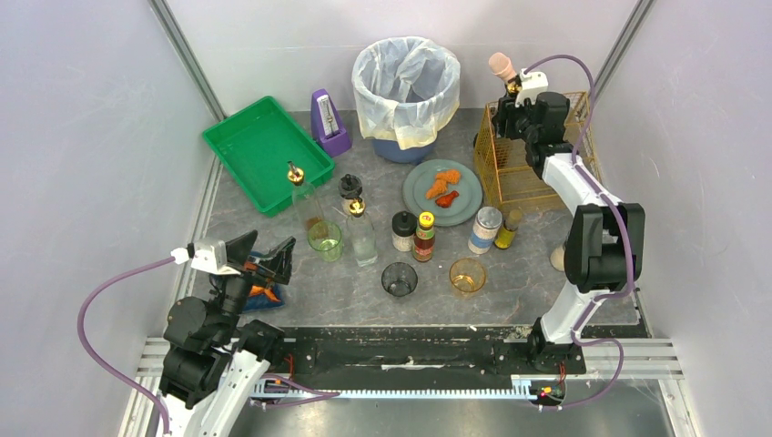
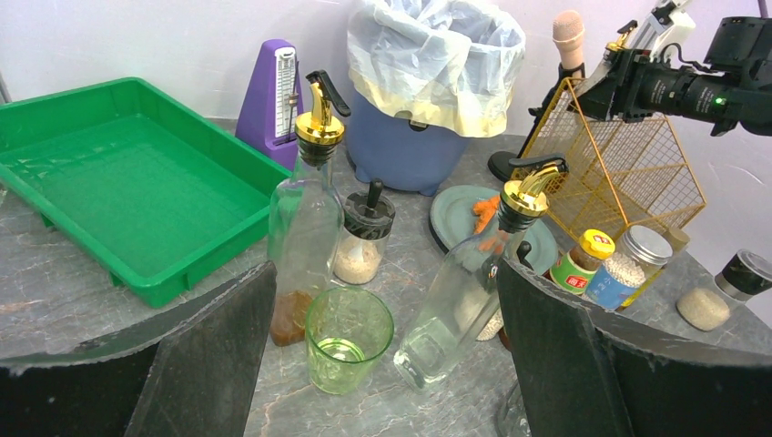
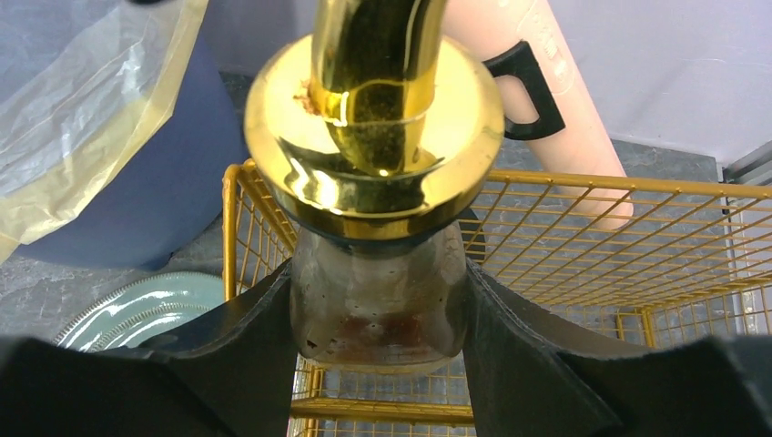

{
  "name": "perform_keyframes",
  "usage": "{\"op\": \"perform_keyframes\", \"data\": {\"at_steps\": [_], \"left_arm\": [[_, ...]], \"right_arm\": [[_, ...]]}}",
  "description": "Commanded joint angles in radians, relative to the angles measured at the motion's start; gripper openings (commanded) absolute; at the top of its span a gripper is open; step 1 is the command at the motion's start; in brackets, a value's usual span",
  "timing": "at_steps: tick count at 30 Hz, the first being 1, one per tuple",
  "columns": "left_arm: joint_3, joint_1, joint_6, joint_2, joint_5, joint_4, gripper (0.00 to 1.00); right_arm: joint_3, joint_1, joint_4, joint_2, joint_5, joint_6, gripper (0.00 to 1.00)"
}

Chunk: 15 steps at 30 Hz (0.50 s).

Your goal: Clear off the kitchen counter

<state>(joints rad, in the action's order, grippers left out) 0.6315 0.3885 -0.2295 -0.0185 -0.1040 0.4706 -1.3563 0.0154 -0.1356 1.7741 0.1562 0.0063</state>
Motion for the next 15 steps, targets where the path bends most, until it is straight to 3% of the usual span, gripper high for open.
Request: {"op": "perform_keyframes", "data": {"at_steps": [1,7,15], "left_arm": [[-0.001,0.002,0.039,0.000,-0.011,-0.018,0.96],[0.000,0.002,0.039,0.000,-0.011,-0.018,0.96],[-0.001,0.001,0.040,0.007,-0.009,-0.018,0.96]], "right_arm": [[-0.015,-0.003,-0.098,-0.010,-0.011,-0.043,0.23],[-0.015,-0.004,-0.082,-0.044,-0.015,-0.041,0.63],[0.042,-0.002,-0.088,-0.171,-0.064,-0.016,0.93]]}}
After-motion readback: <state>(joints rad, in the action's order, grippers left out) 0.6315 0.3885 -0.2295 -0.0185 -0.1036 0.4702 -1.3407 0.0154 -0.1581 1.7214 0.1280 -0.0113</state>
